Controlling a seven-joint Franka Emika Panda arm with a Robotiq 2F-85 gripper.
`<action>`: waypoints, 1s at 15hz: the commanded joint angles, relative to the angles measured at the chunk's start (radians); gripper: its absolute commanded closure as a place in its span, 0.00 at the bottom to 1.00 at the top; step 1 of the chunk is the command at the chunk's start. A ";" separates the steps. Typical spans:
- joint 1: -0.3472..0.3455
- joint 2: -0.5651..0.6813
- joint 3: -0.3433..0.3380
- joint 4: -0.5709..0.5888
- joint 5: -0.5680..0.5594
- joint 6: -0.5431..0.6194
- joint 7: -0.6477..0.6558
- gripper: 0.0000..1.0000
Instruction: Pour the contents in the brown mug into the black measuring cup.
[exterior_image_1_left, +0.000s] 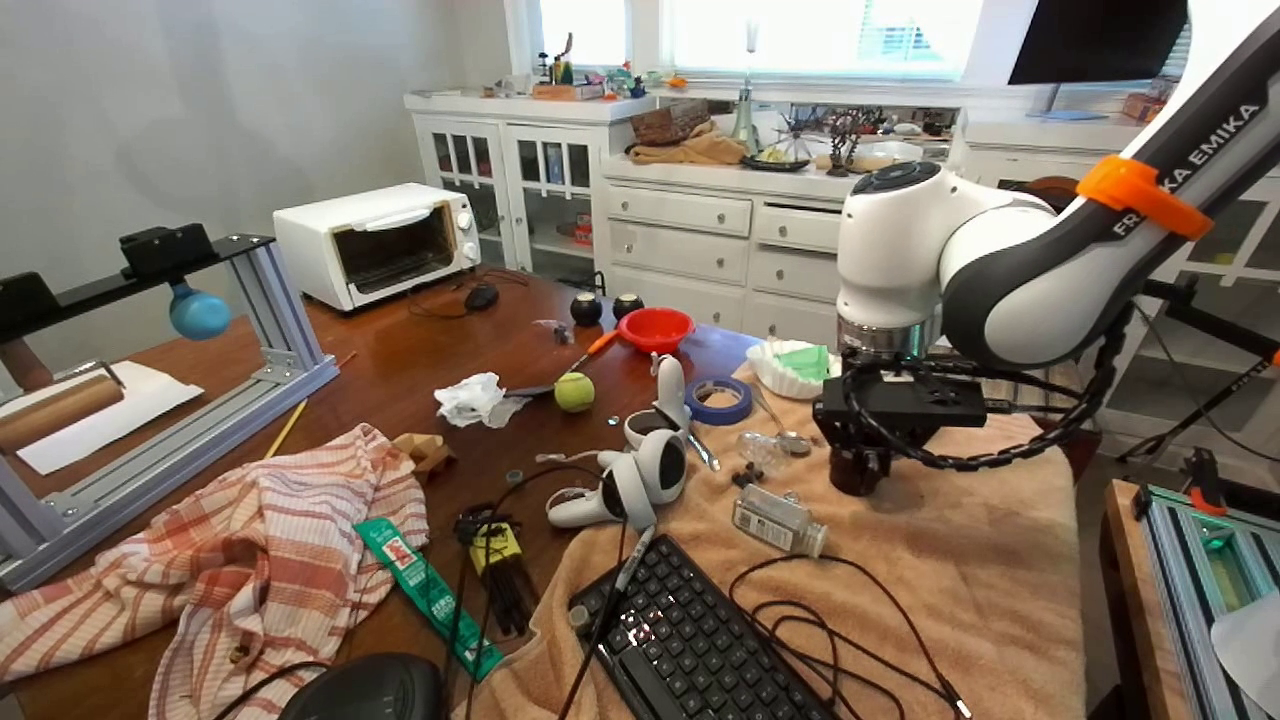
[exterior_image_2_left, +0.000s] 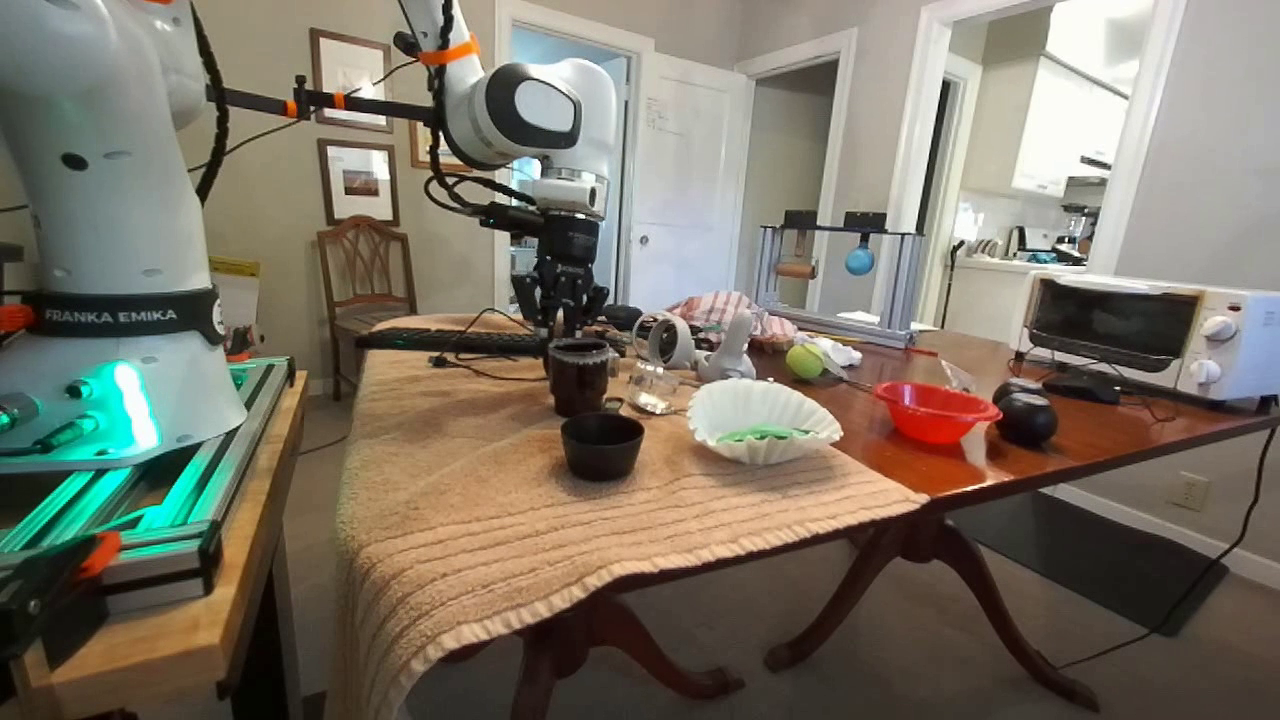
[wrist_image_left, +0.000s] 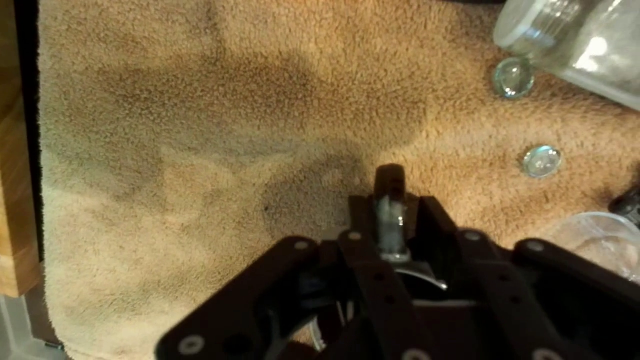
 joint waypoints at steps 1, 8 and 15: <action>0.027 0.028 -0.017 0.031 -0.043 -0.036 0.038 0.97; 0.045 -0.068 0.002 -0.025 0.065 -0.018 -0.128 0.96; 0.059 -0.300 -0.032 -0.158 0.468 0.073 -0.574 0.96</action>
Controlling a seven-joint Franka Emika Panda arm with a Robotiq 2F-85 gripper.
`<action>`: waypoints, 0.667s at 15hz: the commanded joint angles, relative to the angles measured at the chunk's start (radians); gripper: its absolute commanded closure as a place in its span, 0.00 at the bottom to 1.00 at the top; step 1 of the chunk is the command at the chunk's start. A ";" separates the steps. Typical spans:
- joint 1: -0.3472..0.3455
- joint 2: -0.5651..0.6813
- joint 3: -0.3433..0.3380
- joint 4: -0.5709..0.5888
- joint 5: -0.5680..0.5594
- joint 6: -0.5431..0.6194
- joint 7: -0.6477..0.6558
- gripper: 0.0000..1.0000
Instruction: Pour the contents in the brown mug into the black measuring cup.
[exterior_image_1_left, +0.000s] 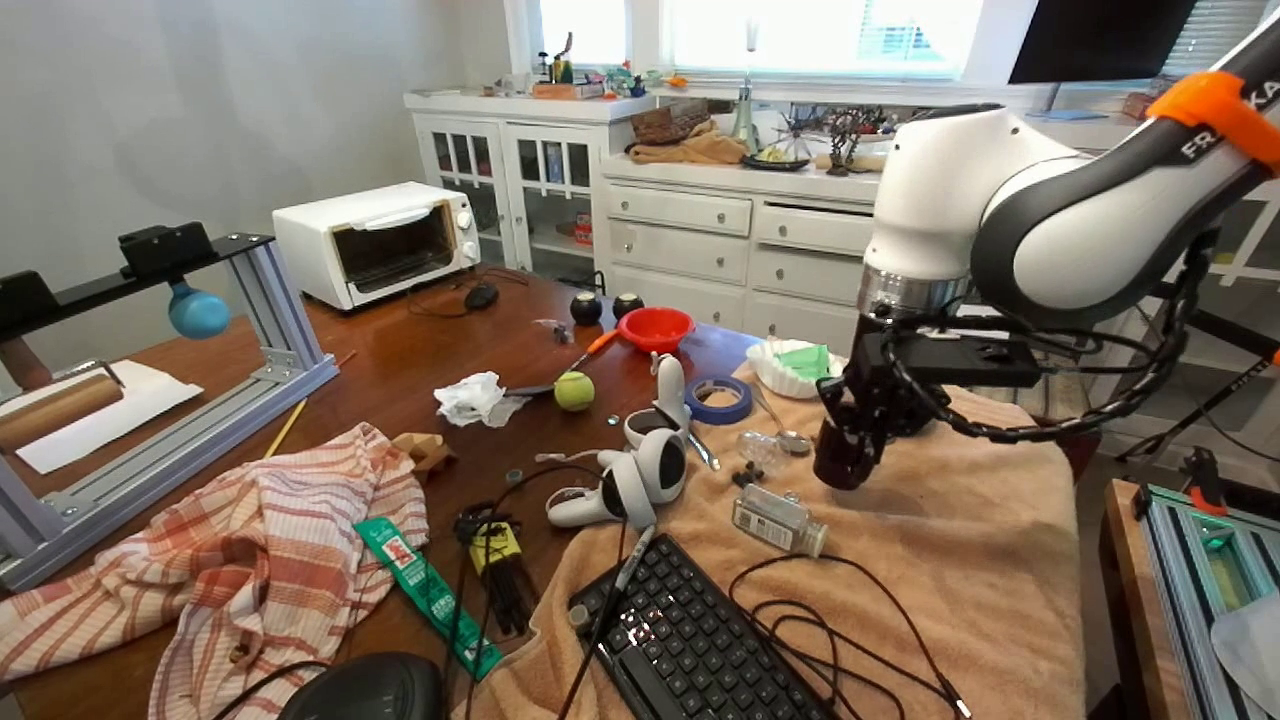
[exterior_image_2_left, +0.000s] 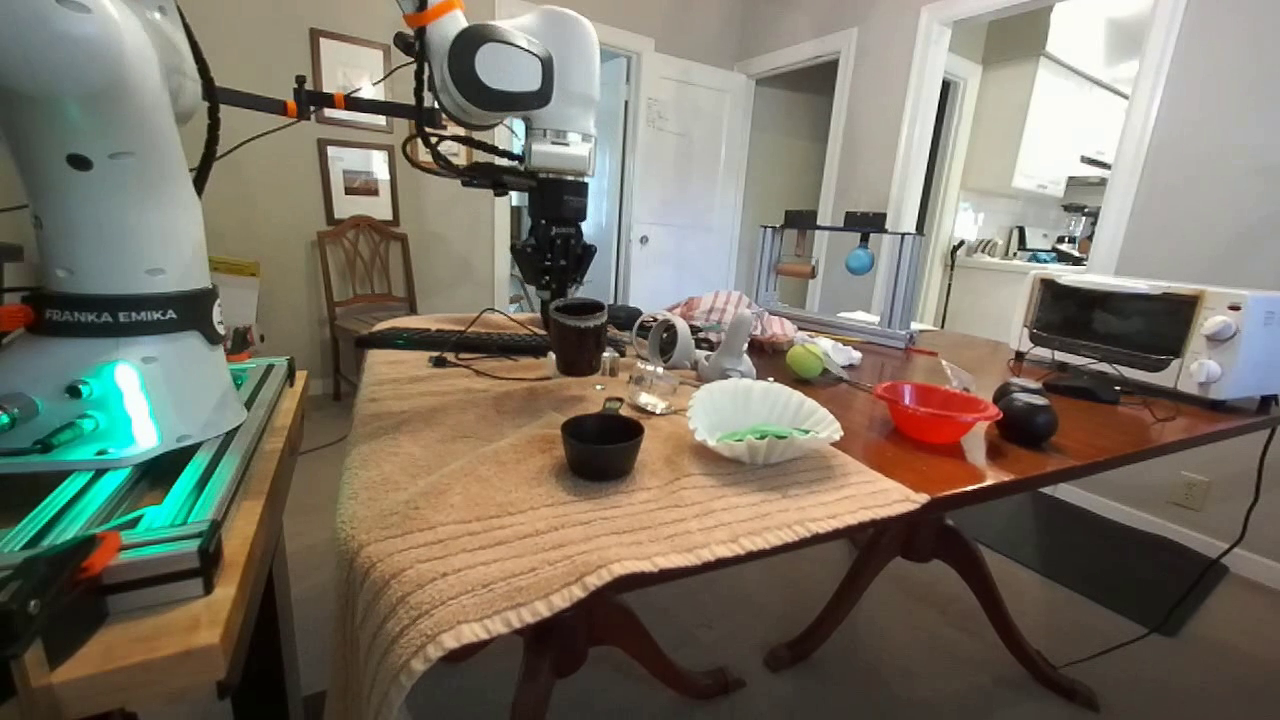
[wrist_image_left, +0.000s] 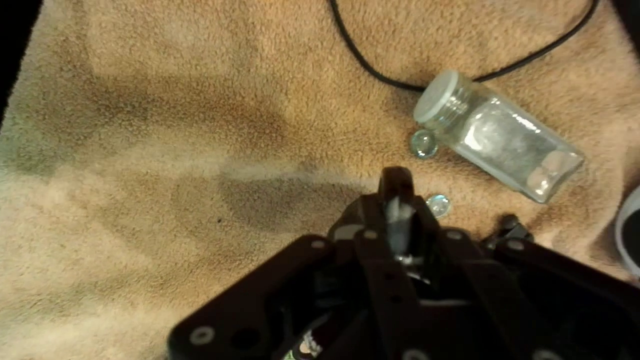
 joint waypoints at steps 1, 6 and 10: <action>0.023 -0.143 -0.043 -0.089 0.249 0.039 -0.230 0.96; 0.003 -0.180 -0.063 -0.062 0.401 0.009 -0.341 0.96; -0.019 -0.166 -0.049 -0.056 0.412 0.006 -0.341 0.82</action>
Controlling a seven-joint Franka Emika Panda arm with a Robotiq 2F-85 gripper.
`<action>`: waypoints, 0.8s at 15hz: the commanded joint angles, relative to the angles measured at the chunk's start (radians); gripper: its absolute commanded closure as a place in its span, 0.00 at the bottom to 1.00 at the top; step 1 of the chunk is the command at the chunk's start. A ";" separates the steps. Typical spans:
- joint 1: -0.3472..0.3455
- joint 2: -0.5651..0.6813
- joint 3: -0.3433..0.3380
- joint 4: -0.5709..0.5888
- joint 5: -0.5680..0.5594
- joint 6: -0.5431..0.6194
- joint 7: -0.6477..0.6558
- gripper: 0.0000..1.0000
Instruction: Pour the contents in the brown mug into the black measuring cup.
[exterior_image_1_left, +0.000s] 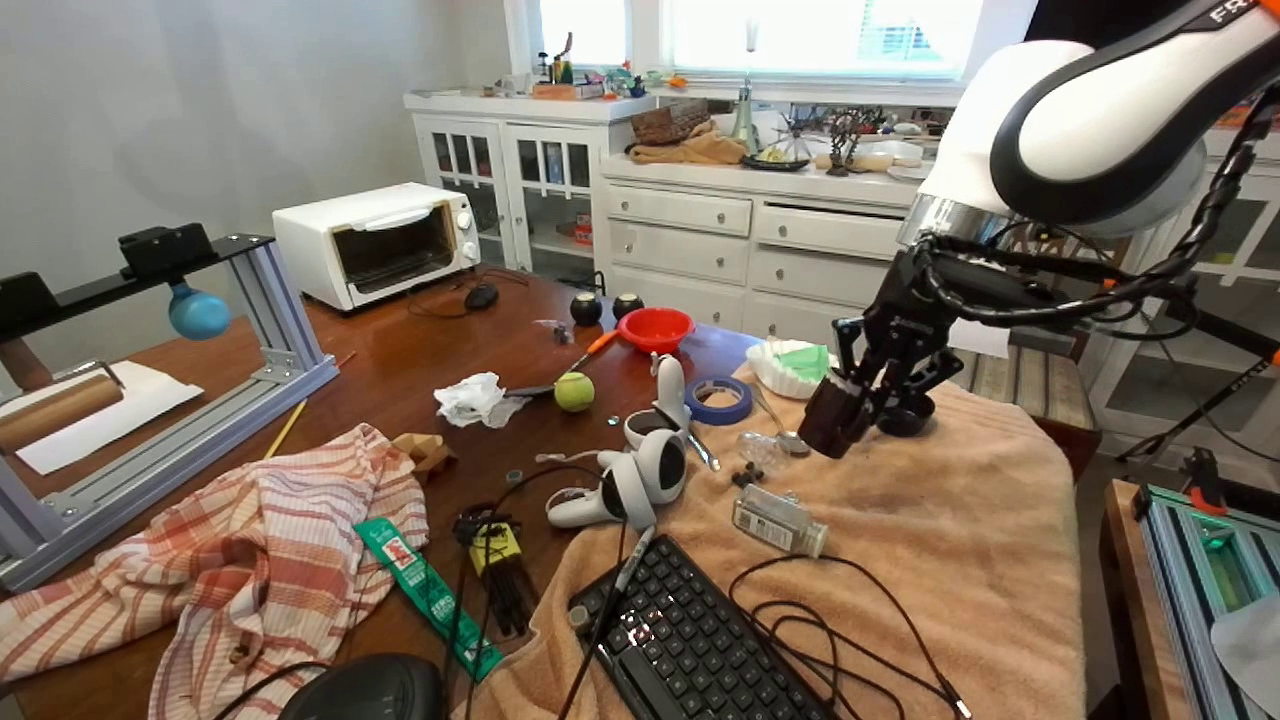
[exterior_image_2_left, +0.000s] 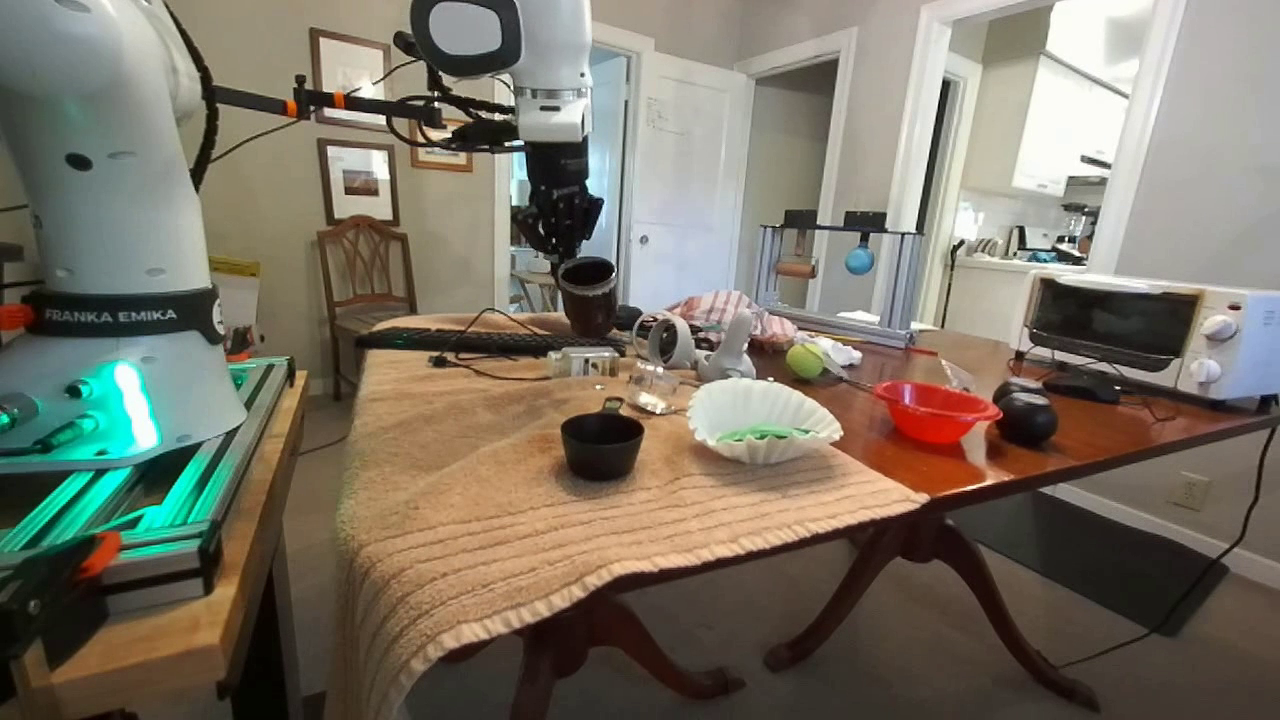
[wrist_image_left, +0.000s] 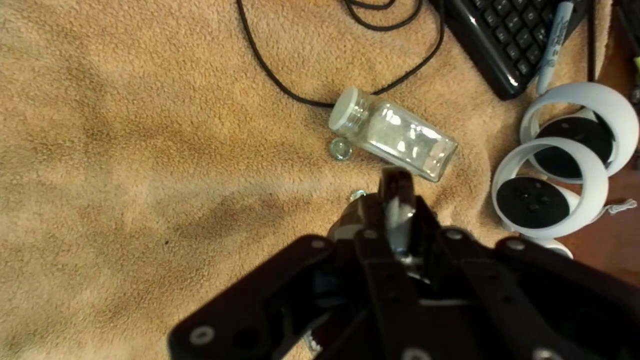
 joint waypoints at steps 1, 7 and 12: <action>-0.017 -0.002 0.015 0.002 0.011 -0.005 -0.007 0.82; -0.021 0.005 -0.106 0.011 0.202 -0.148 -0.250 0.96; -0.110 -0.002 -0.171 0.000 0.333 -0.200 -0.362 0.96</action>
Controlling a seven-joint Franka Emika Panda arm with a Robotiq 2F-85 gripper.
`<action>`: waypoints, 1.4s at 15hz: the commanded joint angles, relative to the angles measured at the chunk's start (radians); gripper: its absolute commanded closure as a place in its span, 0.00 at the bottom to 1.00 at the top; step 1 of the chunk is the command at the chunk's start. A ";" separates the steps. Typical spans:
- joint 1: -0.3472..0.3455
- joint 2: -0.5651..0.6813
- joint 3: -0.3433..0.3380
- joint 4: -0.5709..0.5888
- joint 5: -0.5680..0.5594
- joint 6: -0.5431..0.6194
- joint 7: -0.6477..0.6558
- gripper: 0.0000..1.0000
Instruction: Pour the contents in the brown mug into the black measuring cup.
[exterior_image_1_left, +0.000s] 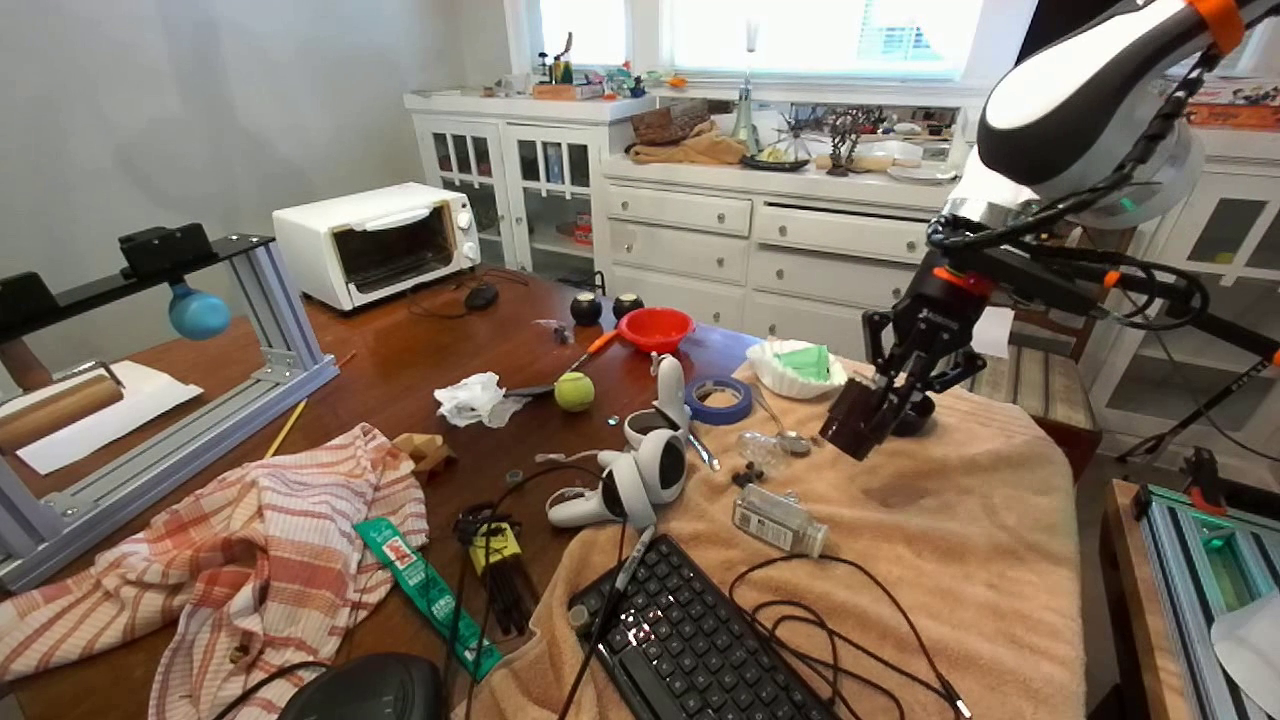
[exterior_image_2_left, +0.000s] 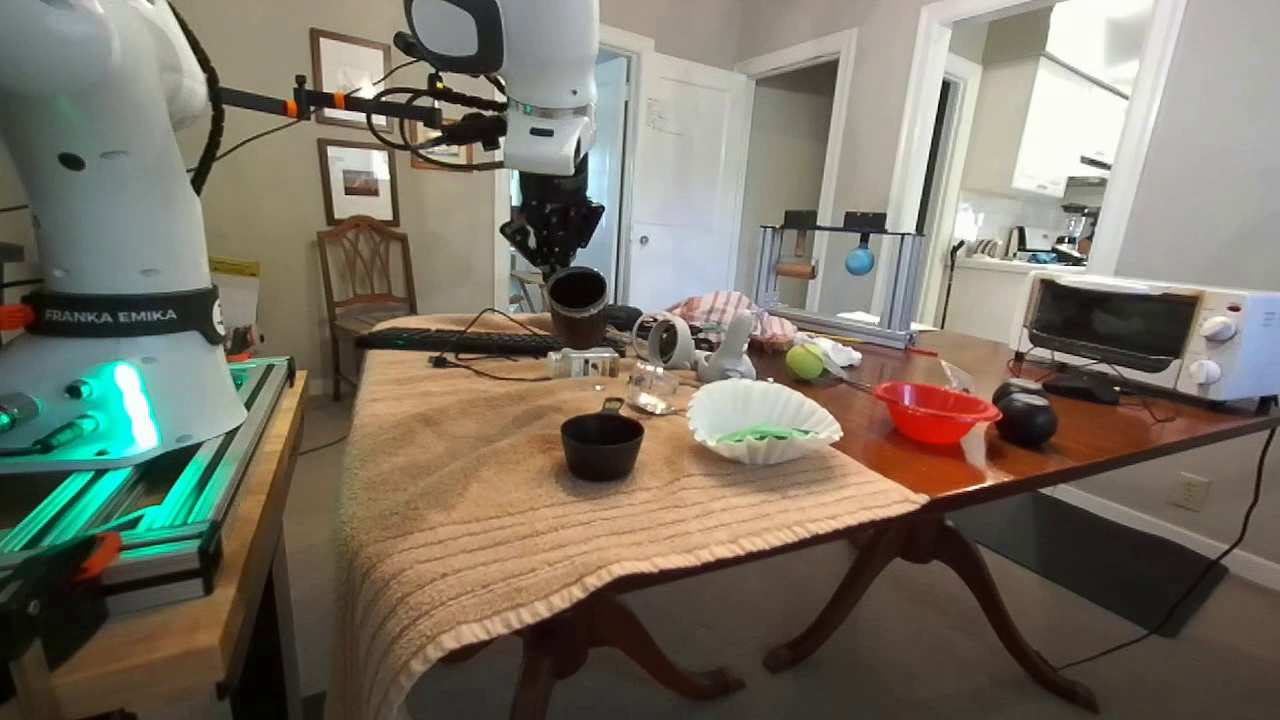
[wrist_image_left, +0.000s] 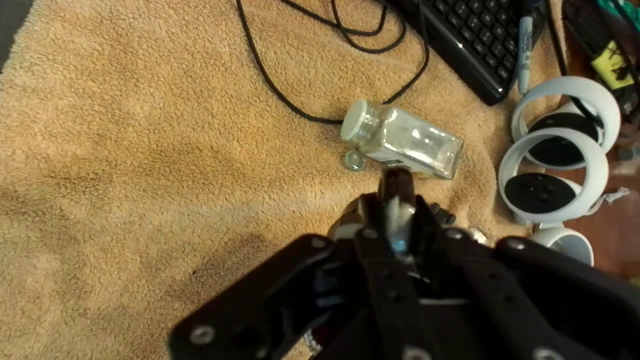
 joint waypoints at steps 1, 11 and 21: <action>-0.060 -0.010 -0.028 0.001 0.105 -0.037 -0.072 0.96; -0.121 0.024 -0.041 -0.001 0.399 0.034 -0.285 0.96; -0.113 0.083 -0.017 -0.004 0.786 0.207 -0.537 0.96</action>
